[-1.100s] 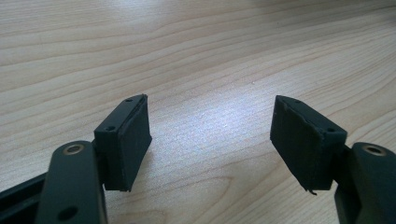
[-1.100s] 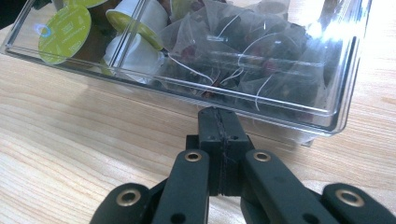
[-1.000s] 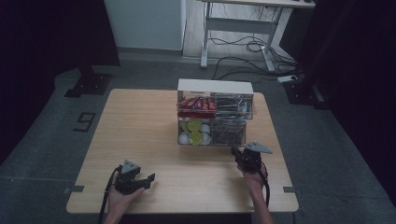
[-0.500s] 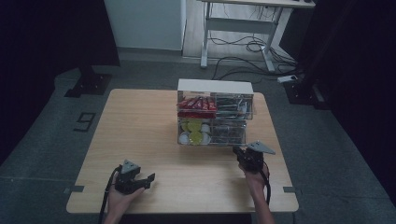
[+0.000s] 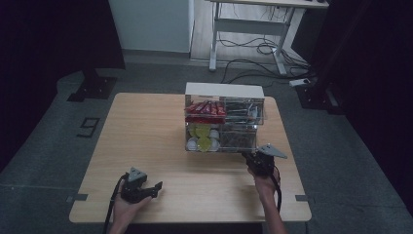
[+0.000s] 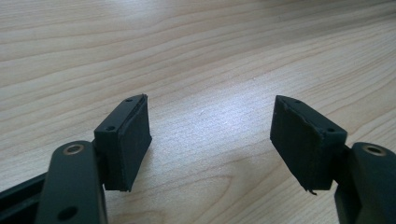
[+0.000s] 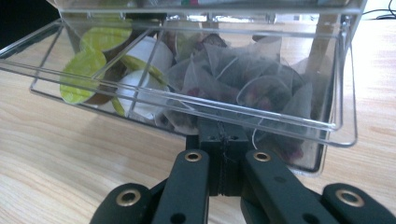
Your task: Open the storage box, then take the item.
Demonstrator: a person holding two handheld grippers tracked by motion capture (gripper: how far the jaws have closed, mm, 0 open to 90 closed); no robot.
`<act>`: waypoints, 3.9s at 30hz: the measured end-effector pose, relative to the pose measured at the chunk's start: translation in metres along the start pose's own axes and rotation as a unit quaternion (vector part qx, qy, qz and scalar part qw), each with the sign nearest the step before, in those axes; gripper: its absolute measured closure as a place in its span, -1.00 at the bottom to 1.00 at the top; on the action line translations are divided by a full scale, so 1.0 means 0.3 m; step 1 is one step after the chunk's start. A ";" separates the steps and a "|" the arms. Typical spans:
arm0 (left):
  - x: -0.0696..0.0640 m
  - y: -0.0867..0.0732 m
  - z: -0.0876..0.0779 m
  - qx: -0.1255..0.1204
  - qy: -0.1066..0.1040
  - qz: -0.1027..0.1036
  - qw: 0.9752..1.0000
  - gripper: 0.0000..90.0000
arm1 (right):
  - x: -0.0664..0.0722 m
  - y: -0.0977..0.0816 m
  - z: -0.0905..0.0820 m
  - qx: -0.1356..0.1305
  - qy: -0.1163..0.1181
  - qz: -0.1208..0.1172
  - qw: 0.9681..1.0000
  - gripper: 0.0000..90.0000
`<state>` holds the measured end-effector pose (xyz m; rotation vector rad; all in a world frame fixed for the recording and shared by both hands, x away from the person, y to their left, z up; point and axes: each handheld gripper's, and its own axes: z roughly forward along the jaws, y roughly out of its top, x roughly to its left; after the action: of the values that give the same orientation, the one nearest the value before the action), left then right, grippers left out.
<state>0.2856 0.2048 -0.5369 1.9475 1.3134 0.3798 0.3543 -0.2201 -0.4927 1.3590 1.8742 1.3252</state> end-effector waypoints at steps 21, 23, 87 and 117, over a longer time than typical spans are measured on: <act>0.002 0.003 -0.014 -0.007 0.002 -0.001 1.000 -0.36 | -0.011 0.087 -0.003 -0.042 -0.004 0.008 0.999 0.99; 0.002 0.005 -0.017 -0.008 0.003 -0.002 1.000 -0.36 | -0.019 0.104 -0.005 -0.048 -0.002 0.009 0.999 0.99; -0.215 0.195 0.040 -0.069 -0.009 0.041 0.997 -0.30 | -0.050 0.123 0.011 -0.085 -0.005 0.035 0.996 0.96; -0.351 0.384 0.169 -0.074 0.019 0.075 0.994 -0.30 | -0.063 0.125 -0.003 -0.092 -0.002 0.042 0.995 0.96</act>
<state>0.3480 0.0674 -0.4724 1.9261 1.1319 0.5741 0.3782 -0.2360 -0.4620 1.3570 1.6616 1.4960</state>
